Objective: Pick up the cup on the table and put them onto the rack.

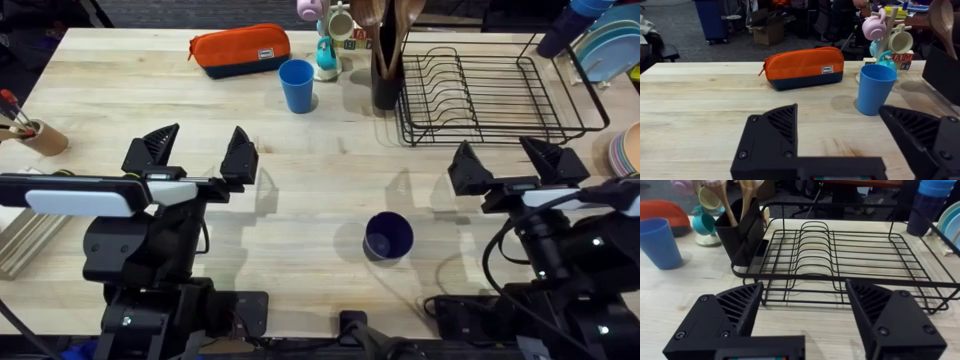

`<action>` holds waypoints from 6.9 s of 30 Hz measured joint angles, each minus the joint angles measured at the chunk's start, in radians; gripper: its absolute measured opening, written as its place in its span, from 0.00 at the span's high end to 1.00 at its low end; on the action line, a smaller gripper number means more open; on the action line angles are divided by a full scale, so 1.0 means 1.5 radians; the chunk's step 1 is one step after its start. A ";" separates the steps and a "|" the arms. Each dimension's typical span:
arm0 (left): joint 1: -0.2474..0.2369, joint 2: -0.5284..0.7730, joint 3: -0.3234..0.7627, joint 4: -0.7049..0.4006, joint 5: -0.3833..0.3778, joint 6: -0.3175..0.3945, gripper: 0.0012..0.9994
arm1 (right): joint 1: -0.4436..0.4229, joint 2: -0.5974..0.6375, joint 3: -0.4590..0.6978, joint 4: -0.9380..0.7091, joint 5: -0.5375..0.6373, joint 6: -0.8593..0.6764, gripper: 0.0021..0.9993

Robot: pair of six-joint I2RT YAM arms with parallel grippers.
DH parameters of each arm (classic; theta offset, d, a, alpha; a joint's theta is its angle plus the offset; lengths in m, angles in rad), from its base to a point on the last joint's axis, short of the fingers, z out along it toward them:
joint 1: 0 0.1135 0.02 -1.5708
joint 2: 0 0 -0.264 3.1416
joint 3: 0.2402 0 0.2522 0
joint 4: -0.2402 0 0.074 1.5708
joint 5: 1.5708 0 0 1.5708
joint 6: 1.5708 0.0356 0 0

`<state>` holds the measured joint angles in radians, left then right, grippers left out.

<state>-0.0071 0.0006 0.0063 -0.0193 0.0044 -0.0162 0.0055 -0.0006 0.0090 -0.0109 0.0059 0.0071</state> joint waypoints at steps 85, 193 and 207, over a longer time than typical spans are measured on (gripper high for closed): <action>0.000 0.578 0.837 -0.678 0.000 0.000 0.01 | 0.003 0.562 0.793 -0.814 -0.297 -0.112 0.01; 0.000 0.578 0.837 -0.683 0.000 0.000 0.01 | 0.409 1.026 0.764 -0.745 -0.188 -0.559 0.96; 0.000 0.578 0.837 -0.683 -0.001 0.000 0.01 | 0.409 1.024 0.790 -0.819 -0.187 -0.559 0.97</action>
<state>-0.0071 0.8673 1.2621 -1.0435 0.0036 -0.0158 0.6197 1.5353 1.1947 -1.2393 -0.2749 -0.8314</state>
